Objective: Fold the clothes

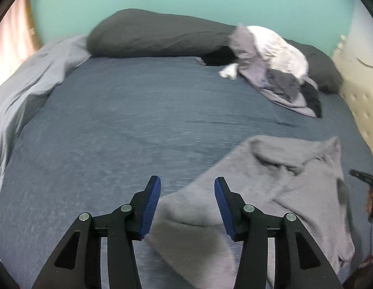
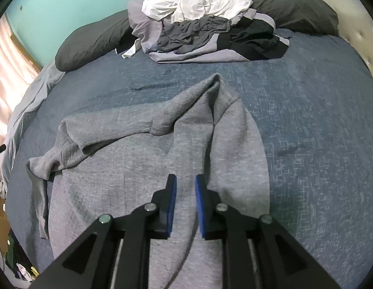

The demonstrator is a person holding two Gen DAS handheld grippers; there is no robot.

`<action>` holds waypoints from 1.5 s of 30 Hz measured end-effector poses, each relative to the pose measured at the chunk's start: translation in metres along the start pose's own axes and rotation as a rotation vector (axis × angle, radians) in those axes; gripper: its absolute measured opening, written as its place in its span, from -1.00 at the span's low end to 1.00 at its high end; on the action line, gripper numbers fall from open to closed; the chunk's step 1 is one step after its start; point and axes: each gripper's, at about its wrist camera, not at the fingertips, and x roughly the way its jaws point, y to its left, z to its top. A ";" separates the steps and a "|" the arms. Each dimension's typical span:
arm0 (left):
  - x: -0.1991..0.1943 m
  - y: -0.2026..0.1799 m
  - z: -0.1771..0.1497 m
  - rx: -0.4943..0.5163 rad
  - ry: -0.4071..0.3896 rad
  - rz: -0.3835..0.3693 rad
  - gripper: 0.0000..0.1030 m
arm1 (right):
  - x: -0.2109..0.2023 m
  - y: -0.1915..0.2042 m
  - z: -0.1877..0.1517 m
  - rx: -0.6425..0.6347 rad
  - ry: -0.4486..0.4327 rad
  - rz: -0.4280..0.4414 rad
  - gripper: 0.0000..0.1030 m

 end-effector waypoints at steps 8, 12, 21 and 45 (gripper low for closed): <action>0.067 -0.089 0.000 0.058 0.030 -0.125 0.18 | 0.001 0.012 0.011 -0.015 -0.013 -0.004 -0.70; 0.108 -0.122 -0.004 0.041 0.047 -0.132 0.18 | 0.015 0.015 0.019 -0.019 -0.013 0.001 -0.68; 0.177 -0.172 -0.012 0.008 0.113 -0.212 0.18 | 0.076 0.031 0.042 -0.044 0.022 0.050 -0.67; 0.204 -0.198 -0.016 -0.113 0.165 -0.402 0.19 | 0.130 0.043 0.054 -0.068 0.010 0.108 -0.70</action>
